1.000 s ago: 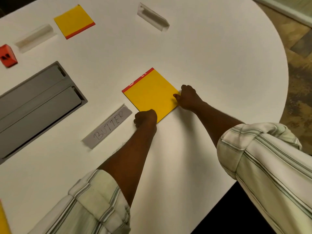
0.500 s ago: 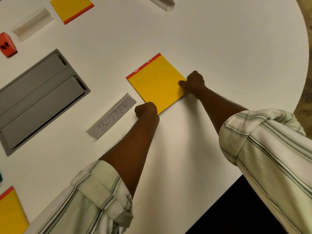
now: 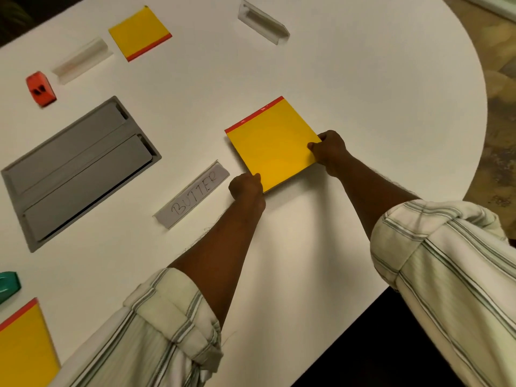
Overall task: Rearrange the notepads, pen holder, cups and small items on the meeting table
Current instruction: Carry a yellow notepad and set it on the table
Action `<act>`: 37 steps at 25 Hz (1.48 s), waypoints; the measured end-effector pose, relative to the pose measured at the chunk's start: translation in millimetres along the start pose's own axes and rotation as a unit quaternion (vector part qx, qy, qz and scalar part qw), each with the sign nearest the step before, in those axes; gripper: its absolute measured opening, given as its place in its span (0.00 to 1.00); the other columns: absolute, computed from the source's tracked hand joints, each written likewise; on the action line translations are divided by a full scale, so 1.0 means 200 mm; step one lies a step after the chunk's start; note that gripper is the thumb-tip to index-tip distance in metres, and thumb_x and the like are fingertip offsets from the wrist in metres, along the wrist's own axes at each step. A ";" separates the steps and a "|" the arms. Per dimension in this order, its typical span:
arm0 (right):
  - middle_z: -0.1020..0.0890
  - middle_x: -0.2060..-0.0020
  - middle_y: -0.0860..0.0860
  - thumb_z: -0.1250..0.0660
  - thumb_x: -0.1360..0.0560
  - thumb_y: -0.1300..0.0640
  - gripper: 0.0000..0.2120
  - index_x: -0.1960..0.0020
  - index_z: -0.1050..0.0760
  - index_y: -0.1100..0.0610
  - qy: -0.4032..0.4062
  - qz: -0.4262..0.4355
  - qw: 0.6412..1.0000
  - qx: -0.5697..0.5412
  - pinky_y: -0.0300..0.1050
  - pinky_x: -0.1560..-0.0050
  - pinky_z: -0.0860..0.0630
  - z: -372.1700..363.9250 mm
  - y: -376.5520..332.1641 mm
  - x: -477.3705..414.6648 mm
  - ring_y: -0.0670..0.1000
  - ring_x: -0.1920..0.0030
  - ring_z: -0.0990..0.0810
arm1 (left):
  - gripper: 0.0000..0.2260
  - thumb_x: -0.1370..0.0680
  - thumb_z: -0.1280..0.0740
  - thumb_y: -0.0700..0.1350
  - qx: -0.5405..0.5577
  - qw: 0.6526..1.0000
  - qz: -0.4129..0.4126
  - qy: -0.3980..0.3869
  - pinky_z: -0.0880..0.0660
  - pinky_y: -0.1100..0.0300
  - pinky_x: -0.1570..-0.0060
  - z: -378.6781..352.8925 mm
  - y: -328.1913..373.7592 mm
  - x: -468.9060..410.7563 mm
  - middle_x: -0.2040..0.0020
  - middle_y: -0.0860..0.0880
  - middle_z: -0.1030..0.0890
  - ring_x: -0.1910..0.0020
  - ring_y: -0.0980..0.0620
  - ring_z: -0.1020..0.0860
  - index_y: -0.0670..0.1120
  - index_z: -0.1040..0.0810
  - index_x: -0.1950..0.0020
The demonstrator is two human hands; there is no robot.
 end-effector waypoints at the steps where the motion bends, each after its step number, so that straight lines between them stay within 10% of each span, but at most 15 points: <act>1: 0.26 0.40 0.63 0.35 0.23 0.62 0.05 0.49 0.28 0.60 -0.009 -0.015 0.999 -0.036 0.53 0.45 0.24 0.02 -0.01 0.03 0.55 0.50 0.28 | 0.17 0.20 0.39 0.41 0.087 0.996 0.027 -0.018 0.27 0.57 0.49 -0.02 -0.01 0.05 0.32 0.40 0.28 0.33 0.42 0.28 0.39 0.31 0.32; 8: 0.30 0.35 0.62 0.37 0.22 0.66 0.17 0.34 0.34 0.63 -0.109 -0.067 0.983 -0.129 0.54 0.50 0.27 0.11 -0.11 0.29 0.59 0.46 0.29 | 0.13 0.25 0.32 0.33 0.270 0.962 -0.013 0.041 0.28 0.60 0.66 0.14 0.01 0.34 0.51 0.43 0.21 0.68 0.54 0.28 0.38 0.23 0.41; 19: 0.31 0.34 0.65 0.37 0.23 0.66 0.20 0.32 0.36 0.65 -0.181 -0.006 0.976 -0.125 0.56 0.51 0.26 0.06 -0.45 0.81 0.64 0.42 0.28 | 0.19 0.24 0.35 0.32 0.363 0.929 -0.065 0.020 0.28 0.48 0.36 0.56 -0.03 0.73 0.35 0.38 0.25 0.39 0.42 0.24 0.39 0.28 0.33; 37: 0.33 0.33 0.65 0.37 0.23 0.67 0.20 0.32 0.36 0.65 -0.259 0.017 0.956 -0.134 0.56 0.49 0.27 -0.74 -0.33 1.98 0.65 0.36 0.31 | 0.17 0.25 0.32 0.34 0.331 0.930 -0.087 0.130 0.23 0.52 0.51 1.64 -0.92 1.13 0.38 0.40 0.22 0.49 0.45 0.22 0.40 0.24 0.36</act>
Point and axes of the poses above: each hand's wrist, its own x-axis away from the middle knuckle, its own z-axis out of the back of the hand, y = z × x, the point moved 8 cm from there along -x, towards the middle knuckle
